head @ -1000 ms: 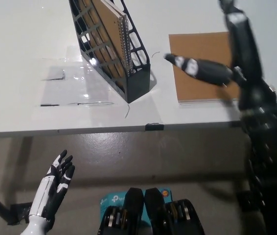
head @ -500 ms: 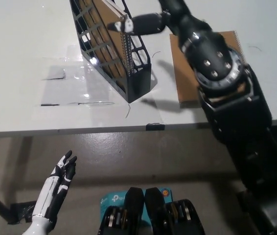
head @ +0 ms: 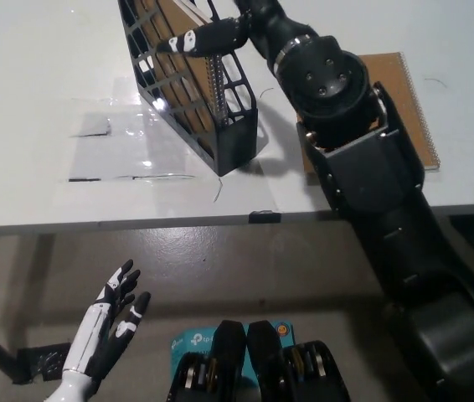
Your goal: Use the right hand to pick up a book from the book holder on the left side and put it on another book on the right side
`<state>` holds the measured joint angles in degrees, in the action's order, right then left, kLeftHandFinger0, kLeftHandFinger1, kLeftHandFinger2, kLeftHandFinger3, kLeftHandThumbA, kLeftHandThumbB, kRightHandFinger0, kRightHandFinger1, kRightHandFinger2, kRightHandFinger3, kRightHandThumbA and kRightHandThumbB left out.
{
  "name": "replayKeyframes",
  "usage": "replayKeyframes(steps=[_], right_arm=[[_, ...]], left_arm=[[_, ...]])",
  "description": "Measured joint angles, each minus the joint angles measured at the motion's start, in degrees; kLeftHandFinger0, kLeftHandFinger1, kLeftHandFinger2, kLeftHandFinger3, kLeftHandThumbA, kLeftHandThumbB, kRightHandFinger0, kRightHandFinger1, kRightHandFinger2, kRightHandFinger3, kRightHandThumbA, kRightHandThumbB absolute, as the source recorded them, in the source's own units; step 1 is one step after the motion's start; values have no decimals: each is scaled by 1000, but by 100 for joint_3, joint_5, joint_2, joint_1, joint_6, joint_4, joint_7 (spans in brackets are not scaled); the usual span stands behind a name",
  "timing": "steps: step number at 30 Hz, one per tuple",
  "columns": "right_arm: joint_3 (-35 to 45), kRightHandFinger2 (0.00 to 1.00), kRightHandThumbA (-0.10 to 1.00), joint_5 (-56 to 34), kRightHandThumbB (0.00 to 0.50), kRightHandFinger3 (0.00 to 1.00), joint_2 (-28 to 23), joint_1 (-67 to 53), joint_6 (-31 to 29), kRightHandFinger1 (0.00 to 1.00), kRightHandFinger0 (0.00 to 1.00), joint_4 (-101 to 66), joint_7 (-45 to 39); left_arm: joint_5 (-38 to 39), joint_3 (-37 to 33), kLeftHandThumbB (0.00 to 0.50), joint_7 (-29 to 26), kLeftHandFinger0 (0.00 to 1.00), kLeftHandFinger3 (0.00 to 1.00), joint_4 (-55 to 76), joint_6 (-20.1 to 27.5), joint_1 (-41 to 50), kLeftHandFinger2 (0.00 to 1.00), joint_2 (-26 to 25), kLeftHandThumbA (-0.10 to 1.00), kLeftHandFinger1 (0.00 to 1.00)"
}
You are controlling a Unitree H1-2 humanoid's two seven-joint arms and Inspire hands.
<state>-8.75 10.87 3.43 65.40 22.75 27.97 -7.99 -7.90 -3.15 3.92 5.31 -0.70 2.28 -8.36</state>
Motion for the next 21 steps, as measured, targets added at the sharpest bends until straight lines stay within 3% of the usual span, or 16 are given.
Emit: replayKeyframes(steps=[3, 8, 21], right_arm=[[22, 1000, 1000, -10, 409, 1000, 47, 44, -1, 1000, 1000, 249, 9], [153, 1000, 1000, -94, 427, 1000, 71, 164, -24, 1000, 1000, 800, 34], [265, 1000, 1000, -218, 394, 1000, 87, 217, -136, 1000, 1000, 1457, 111]], left_arm=[[-50, -2, 0, 1, 1000, 1000, 47, -4, 31, 1000, 0, 746, 1000], [-84, -12, 0, 5, 1000, 1000, 93, -4, 61, 1000, -7, 691, 1000], [-83, -18, 4, 8, 1000, 1000, 91, 7, 66, 1000, -24, 738, 1000]])
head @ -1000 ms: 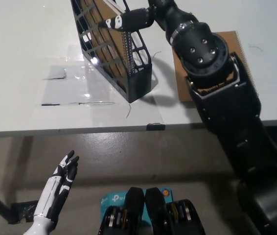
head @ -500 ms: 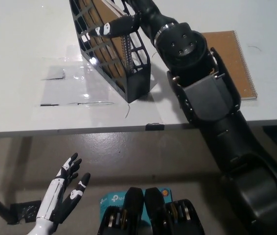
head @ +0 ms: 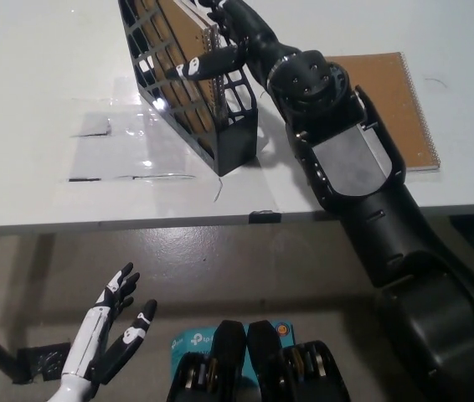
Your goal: Use the right hand to pick up a book from the book holder on the left side and put it on another book on the right side
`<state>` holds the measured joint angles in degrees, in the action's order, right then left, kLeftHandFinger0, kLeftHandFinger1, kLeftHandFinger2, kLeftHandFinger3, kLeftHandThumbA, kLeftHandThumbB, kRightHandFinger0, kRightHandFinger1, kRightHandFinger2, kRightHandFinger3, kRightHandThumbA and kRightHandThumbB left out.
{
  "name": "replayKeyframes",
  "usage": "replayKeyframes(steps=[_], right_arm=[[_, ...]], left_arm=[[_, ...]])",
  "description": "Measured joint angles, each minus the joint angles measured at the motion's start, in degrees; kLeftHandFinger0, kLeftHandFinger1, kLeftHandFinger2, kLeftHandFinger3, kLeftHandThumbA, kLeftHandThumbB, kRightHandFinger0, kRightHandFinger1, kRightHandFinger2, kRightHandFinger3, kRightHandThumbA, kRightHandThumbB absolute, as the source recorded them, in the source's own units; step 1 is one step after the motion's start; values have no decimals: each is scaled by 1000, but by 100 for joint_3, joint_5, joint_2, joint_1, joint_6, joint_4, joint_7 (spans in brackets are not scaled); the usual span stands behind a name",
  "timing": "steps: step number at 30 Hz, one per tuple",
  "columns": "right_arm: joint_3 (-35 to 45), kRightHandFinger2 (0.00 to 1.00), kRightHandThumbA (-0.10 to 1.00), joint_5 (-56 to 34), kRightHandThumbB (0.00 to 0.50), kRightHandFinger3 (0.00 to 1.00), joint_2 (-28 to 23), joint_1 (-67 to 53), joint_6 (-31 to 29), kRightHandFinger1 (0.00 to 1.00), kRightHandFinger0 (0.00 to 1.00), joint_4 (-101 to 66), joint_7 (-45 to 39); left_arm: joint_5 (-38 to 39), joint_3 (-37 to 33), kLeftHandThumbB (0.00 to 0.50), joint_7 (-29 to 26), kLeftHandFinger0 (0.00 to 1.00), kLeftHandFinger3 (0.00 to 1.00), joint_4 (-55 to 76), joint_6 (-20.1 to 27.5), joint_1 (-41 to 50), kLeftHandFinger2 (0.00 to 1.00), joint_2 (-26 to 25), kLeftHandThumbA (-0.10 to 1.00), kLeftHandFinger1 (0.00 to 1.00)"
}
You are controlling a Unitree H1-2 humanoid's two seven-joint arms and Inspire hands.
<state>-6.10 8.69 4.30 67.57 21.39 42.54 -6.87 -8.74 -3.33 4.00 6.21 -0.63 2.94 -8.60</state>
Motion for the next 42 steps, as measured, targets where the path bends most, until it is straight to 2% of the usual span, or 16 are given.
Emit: replayKeyframes(steps=[5, 10, 13, 20, 24, 27, 33, 37, 38, 42], right_arm=[[0, 1000, 1000, -19, 384, 1000, -1, 0, -8, 1000, 1000, 22, -1], [0, 1000, 1000, -32, 396, 1000, -1, 0, -19, 1000, 1000, 24, -2], [0, 1000, 1000, -34, 411, 1000, -1, 1, -22, 1000, 1000, 24, -1], [-2, 1000, 1000, -35, 407, 1000, -1, 18, -22, 1000, 1000, 34, -1], [26, 1000, 1000, -84, 394, 1000, -1, 15, -24, 1000, 1000, -5, -9], [40, 1000, 1000, -120, 409, 1000, -1, -65, -20, 1000, 1000, -379, -20], [43, 1000, 1000, -152, 369, 1000, -12, -235, 75, 1000, 1000, -1300, -77], [5, 1000, 1000, -152, 378, 1000, -47, -370, 205, 1000, 1000, -1691, -146], [-20, 1000, 1000, -152, 366, 1000, -77, -420, 247, 1000, 1000, -1750, -176], [-49, 1000, 1000, -153, 352, 1000, -119, -490, 291, 1000, 1000, -1651, -234]], left_arm=[[3, 0, 1, -1, 1000, 1000, -1, 8, -2, 1000, -1, 775, 1000], [4, 0, 0, 0, 1000, 1000, -7, 17, -2, 1000, -1, 794, 1000], [6, -1, 0, 0, 1000, 1000, -9, 20, -3, 1000, 0, 786, 1000], [15, -1, 0, 1, 1000, 1000, -15, 21, -9, 1000, 0, 776, 1000], [11, -11, 0, 1, 1000, 1000, -15, 19, -9, 1000, -1, 722, 1000], [0, -21, 0, 1, 1000, 1000, -14, 17, -10, 1000, -2, 714, 1000], [-18, -23, 0, 0, 1000, 1000, -13, 14, -17, 1000, -9, 670, 1000], [-31, -23, 0, 0, 1000, 1000, -14, 16, -18, 1000, -16, 650, 1000], [-30, -24, 0, 0, 1000, 1000, -14, 17, -17, 1000, -16, 651, 1000], [-24, -23, 28, 0, 1000, 1000, -19, 17, -19, 1000, -15, 738, 1000]])
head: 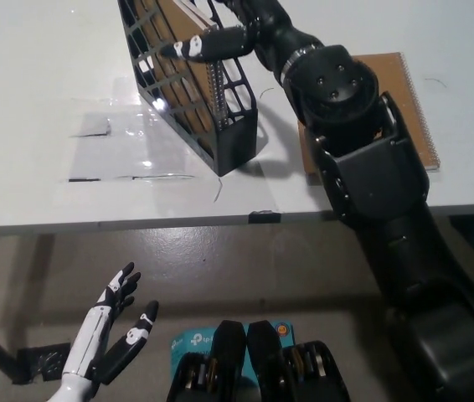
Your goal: Use the right hand to pick up a book from the book holder on the left side and put it on another book on the right side
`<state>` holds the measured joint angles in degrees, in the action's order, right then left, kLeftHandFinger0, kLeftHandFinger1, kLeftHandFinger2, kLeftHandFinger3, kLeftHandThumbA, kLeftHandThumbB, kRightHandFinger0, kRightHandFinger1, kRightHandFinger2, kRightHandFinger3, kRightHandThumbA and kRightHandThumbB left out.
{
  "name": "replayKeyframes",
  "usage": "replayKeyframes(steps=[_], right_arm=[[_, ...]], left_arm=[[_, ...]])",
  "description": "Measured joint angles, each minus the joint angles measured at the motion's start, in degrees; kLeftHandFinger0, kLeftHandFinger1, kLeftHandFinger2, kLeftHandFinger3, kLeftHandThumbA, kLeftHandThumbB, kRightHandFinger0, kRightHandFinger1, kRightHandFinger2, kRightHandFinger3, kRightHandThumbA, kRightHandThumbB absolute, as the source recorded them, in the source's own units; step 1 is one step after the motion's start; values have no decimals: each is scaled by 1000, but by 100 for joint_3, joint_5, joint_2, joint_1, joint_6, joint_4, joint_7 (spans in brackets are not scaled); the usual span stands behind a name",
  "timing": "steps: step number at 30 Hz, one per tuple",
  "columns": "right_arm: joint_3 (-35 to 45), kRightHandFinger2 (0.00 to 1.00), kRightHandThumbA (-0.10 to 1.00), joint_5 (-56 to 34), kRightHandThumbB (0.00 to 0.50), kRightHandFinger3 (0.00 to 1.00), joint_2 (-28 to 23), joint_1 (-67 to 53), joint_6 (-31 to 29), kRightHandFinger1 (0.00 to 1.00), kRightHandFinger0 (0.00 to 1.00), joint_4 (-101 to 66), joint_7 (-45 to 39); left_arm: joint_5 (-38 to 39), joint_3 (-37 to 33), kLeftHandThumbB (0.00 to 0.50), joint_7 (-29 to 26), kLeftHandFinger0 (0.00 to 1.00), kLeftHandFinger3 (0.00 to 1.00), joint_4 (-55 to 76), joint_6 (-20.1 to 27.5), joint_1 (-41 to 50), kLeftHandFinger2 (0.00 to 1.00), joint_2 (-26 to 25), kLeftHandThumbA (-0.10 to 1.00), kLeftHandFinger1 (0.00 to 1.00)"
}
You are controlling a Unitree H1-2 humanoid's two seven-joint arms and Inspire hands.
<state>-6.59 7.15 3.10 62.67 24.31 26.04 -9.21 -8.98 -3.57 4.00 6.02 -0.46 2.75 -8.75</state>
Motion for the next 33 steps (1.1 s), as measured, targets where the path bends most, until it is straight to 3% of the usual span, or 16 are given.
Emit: replayKeyframes(steps=[5, 14, 23, 27, 33], right_arm=[[-27, 1000, 1000, 1, 310, 1000, -30, -6, -7, 1000, 1000, 277, -40], [7, 1000, 1000, -18, 289, 1000, -59, 54, -160, 1000, 1000, 1086, -22], [41, 1000, 1000, -56, 345, 1000, -50, 314, -369, 1000, 1000, 1563, 68], [41, 1000, 1000, -58, 369, 1000, -32, 385, -381, 1000, 1000, 1634, 94], [63, 1000, 1000, -82, 370, 1000, 24, 520, -413, 1000, 1000, 1787, 113]], left_arm=[[16, 2, 20, -1, 1000, 1000, -14, 0, -6, 1000, 1, 779, 1000], [16, 3, 0, -1, 1000, 1000, -19, 2, -9, 1000, -1, 759, 1000], [4, 2, 1, -1, 1000, 1000, -23, 3, -28, 1000, 0, 752, 1000], [7, 2, 25, -1, 1000, 1000, -24, 3, -31, 1000, 0, 767, 1000], [16, 8, 23, -1, 1000, 1000, -35, 3, -55, 1000, 0, 785, 1000]])
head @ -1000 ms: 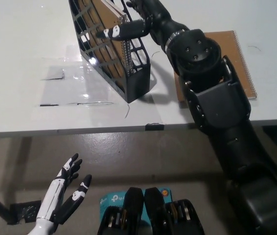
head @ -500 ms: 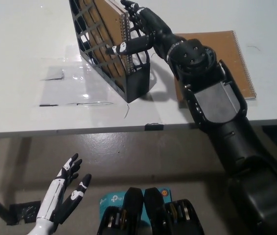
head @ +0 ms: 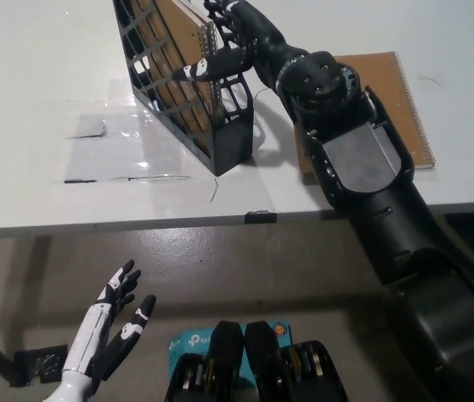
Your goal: Use the right hand to pick up a book from the book holder on the left side and put it on another book on the right side
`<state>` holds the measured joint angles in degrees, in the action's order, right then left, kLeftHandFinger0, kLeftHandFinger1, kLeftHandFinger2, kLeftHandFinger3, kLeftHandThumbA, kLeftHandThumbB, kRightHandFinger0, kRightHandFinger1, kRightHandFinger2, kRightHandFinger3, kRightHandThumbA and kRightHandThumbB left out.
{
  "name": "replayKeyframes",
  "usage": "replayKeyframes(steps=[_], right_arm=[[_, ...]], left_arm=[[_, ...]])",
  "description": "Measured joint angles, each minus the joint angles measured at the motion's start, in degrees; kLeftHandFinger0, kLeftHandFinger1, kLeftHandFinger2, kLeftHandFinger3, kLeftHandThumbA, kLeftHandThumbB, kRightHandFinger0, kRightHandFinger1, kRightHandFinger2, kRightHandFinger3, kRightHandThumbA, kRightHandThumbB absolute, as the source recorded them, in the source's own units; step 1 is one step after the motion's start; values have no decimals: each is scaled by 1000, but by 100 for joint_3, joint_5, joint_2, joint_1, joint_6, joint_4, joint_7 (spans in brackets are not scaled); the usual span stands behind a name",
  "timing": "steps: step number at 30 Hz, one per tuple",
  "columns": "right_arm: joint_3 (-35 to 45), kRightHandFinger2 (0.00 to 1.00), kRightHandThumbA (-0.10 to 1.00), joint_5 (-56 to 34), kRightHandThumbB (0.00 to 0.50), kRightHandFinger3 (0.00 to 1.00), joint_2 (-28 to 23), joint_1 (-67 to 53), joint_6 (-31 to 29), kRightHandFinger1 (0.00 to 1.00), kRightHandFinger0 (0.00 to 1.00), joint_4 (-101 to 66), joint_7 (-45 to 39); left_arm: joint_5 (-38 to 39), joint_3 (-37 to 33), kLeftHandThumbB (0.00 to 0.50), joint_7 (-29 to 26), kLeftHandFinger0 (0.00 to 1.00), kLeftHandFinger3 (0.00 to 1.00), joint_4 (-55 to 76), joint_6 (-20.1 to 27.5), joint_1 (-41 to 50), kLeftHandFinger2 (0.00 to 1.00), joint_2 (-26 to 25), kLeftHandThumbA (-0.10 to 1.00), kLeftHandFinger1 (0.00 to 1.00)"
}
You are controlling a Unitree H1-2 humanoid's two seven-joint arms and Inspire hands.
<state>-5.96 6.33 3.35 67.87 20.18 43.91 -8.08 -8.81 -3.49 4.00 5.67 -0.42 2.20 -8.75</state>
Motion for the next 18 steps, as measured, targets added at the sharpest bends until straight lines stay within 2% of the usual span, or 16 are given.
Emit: replayKeyframes(steps=[10, 13, 18], right_arm=[[2, 1000, 1000, -29, 373, 1000, 29, -54, 0, 1000, 1000, -155, 16], [-12, 1000, 1000, -34, 396, 1000, 24, -125, 4, 1000, 1000, -405, 13], [-48, 1000, 1000, -34, 373, 1000, 18, -183, 27, 1000, 1000, -735, 2]], left_arm=[[8, -1, 13, 1, 1000, 1000, -5, -1, -7, 1000, -1, 763, 1000], [12, 2, 11, 0, 1000, 1000, -28, 5, -15, 1000, -1, 762, 1000], [21, 3, 8, 1, 1000, 1000, -99, 12, -13, 1000, -1, 746, 1000]])
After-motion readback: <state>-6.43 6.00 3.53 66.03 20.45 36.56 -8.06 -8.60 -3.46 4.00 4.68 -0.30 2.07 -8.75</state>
